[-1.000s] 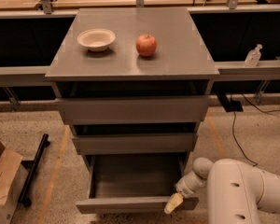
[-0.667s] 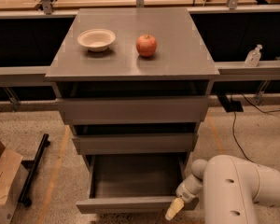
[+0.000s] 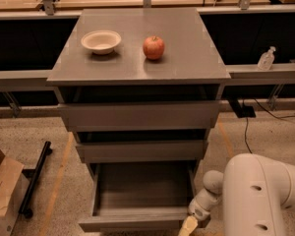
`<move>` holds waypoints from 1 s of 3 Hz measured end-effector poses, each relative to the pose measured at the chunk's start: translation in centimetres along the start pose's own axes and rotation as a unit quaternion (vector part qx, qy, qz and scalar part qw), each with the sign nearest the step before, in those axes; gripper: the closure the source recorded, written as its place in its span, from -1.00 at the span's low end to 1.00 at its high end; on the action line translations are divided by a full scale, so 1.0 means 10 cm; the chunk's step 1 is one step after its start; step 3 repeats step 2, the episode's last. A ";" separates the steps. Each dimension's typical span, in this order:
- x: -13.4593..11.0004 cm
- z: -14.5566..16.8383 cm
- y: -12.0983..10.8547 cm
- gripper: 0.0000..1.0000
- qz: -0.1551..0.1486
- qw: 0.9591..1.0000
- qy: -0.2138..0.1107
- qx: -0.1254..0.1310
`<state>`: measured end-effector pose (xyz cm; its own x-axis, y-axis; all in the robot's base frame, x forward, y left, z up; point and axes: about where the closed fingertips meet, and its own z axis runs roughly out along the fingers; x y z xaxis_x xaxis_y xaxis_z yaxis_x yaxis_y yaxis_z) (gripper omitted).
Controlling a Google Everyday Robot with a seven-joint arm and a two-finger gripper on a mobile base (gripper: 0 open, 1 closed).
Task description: Open bottom drawer
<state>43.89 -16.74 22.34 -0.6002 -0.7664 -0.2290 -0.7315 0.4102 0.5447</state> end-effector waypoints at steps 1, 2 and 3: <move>-0.17 -0.32 0.11 -1.00 -0.044 0.998 -0.013 0.047; -0.42 -0.74 0.14 -1.00 -0.098 0.989 -0.045 0.105; -0.42 -0.74 0.14 -1.00 -0.098 0.989 -0.045 0.105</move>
Offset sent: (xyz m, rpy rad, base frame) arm 0.0781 -0.0001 0.1380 0.0198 -0.5255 0.0892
